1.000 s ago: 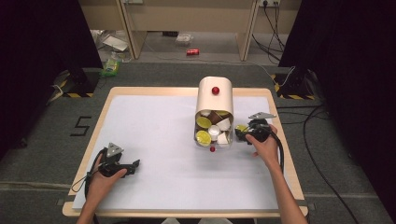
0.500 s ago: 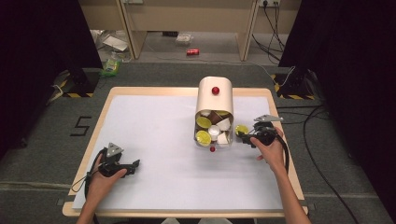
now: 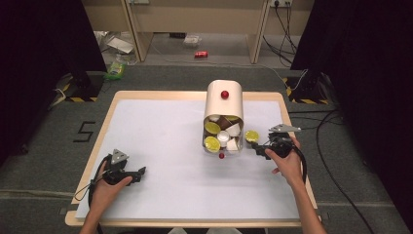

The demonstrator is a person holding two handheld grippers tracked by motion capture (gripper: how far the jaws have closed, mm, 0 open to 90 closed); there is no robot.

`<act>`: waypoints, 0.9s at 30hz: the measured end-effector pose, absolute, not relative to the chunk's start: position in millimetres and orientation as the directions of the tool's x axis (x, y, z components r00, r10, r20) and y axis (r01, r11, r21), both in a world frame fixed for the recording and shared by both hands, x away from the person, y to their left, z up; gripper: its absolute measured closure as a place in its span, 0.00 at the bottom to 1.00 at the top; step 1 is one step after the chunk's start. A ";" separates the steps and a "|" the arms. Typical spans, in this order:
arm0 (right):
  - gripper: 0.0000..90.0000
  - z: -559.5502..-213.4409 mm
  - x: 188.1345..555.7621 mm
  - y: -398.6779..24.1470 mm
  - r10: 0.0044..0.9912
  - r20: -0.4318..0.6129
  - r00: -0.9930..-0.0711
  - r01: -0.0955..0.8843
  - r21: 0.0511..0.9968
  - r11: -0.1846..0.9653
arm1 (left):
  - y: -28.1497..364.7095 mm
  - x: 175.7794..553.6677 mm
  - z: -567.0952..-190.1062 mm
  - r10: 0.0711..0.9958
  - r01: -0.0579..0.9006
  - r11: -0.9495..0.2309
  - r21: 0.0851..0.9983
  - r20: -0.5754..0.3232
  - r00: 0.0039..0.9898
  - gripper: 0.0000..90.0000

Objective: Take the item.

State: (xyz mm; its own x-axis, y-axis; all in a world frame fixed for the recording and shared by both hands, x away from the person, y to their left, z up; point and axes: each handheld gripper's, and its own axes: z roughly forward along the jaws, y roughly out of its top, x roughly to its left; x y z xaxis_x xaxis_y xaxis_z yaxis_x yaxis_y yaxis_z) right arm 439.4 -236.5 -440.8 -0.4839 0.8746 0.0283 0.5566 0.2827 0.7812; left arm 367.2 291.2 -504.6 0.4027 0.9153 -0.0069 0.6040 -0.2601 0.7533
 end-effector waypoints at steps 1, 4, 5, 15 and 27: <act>0.20 -441.9 436.1 -238.3 0.874 0.029 -0.484 0.562 0.776 0.285 | 291.1 367.2 -504.6 0.915 0.604 -0.260 0.753 -0.007 0.403 0.13; 0.20 -443.5 432.8 -240.7 0.876 0.029 -0.481 0.565 0.774 0.285 | 291.2 367.2 -504.6 0.915 0.604 -0.260 0.754 -0.007 0.403 0.13; 0.20 -443.5 432.8 -240.7 0.876 0.029 -0.481 0.565 0.774 0.285 | 291.2 367.2 -504.6 0.915 0.604 -0.260 0.754 -0.007 0.403 0.13; 0.20 -451.4 417.9 -241.2 0.866 0.018 -0.500 0.564 0.765 0.309 | 291.1 367.1 -504.6 0.915 0.603 -0.261 0.754 -0.006 0.403 0.13; 0.20 -463.1 405.9 -243.3 0.863 0.008 -0.505 0.573 0.752 0.327 | 291.0 367.0 -504.7 0.915 0.602 -0.261 0.754 -0.005 0.403 0.13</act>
State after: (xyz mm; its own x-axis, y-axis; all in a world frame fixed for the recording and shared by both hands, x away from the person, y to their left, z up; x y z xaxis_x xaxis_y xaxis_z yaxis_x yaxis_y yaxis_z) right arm 405.9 -243.3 -463.1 -0.5045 0.8633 0.0084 0.5726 0.3273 0.7516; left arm 367.0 291.0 -504.7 0.4034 0.9150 -0.0050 0.6024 -0.2614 0.7541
